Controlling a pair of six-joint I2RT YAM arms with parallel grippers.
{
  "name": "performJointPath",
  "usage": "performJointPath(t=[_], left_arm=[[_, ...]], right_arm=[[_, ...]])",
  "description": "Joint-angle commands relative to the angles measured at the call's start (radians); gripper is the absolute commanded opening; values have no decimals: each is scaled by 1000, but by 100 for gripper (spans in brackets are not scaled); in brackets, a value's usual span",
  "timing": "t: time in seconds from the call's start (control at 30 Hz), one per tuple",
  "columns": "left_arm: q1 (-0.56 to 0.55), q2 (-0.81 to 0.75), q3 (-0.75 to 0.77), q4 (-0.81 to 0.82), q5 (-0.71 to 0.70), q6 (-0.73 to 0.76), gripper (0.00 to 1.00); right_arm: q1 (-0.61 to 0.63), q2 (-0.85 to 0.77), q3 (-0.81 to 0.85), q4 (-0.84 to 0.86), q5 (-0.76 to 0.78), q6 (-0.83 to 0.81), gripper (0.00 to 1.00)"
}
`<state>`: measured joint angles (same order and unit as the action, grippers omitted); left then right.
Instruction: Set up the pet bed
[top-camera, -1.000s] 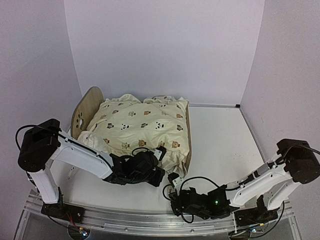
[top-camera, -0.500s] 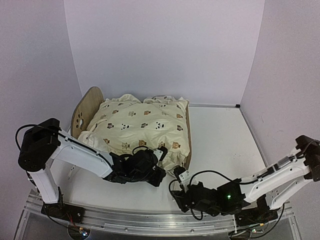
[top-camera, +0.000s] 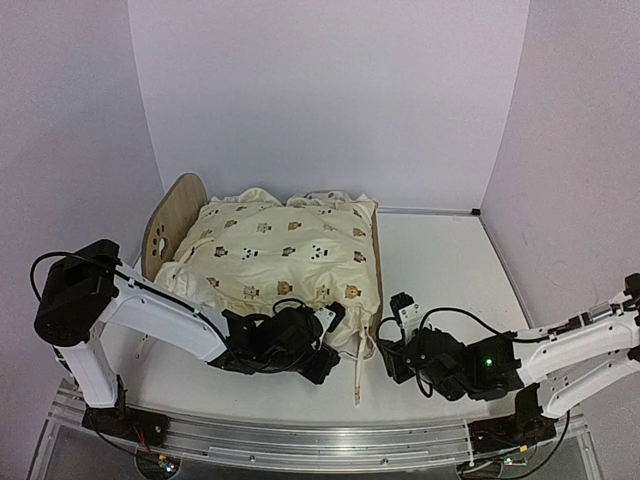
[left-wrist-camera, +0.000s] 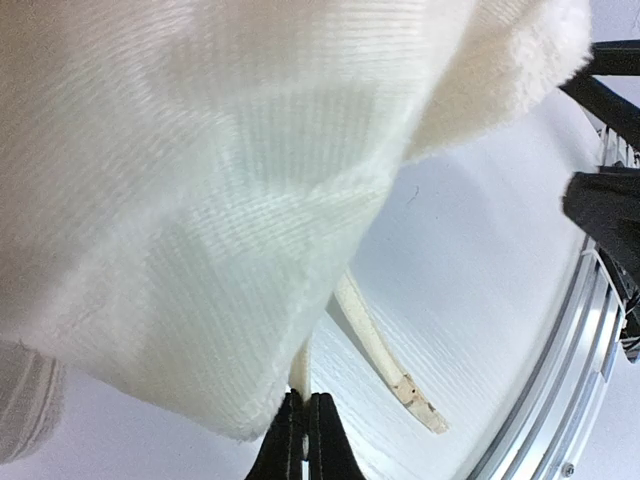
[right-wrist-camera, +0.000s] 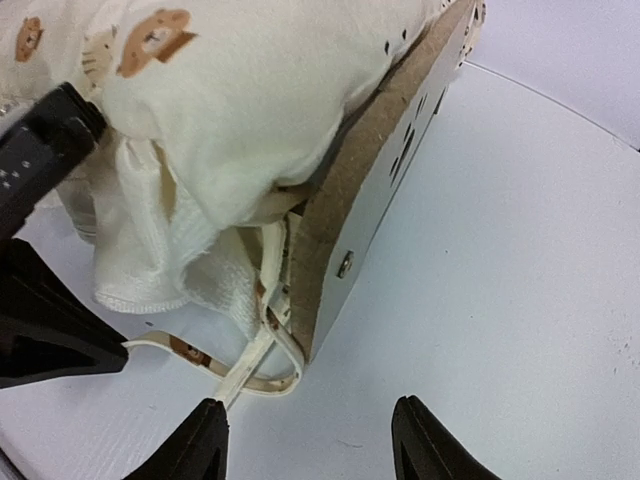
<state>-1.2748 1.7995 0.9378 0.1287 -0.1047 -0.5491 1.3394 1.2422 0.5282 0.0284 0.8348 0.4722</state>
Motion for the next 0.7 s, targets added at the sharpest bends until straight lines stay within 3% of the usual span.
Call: performJointPath(t=[0.0,0.67], left_arm=[[-9,1,55,-16,4,13,0],[-17,11,65,-8,13,21,0]], right_arm=[[-43,56,27,16,-91,-29,56],[-162,298,87,141,-241,-52,39]])
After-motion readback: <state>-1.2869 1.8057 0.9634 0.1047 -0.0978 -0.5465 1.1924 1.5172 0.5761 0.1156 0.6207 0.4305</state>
